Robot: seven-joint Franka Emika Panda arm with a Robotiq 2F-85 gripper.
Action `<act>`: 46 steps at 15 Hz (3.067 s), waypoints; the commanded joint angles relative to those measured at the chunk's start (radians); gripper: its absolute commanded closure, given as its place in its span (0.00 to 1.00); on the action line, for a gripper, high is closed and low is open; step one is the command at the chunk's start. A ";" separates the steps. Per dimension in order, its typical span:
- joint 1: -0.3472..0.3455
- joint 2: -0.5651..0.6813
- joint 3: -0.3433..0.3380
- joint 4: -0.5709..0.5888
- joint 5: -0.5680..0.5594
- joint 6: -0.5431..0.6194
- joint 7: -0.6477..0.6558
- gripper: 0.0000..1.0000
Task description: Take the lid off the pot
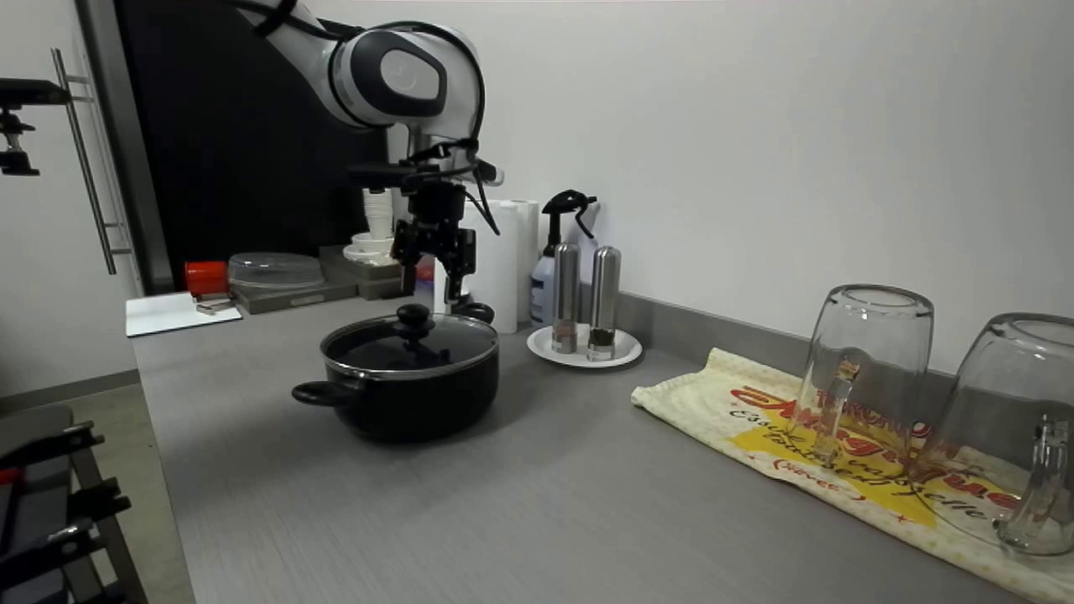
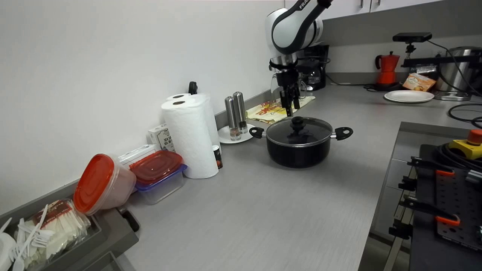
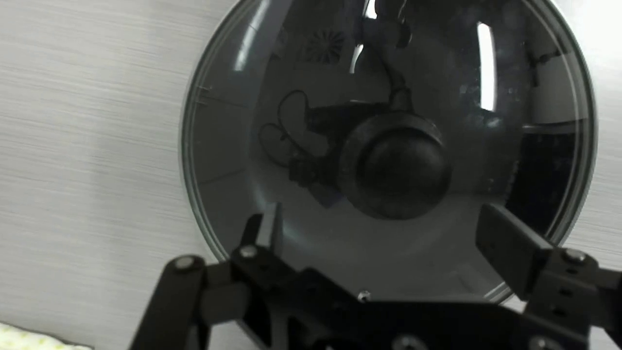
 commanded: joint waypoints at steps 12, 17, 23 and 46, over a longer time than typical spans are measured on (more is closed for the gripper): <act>-0.004 0.020 0.002 0.021 0.041 -0.092 -0.039 0.00; 0.004 0.027 0.006 0.019 0.036 -0.064 -0.034 0.00; 0.005 0.045 0.010 0.011 0.033 -0.046 -0.035 0.00; 0.068 -0.052 0.058 0.043 -0.003 -0.079 -0.102 0.75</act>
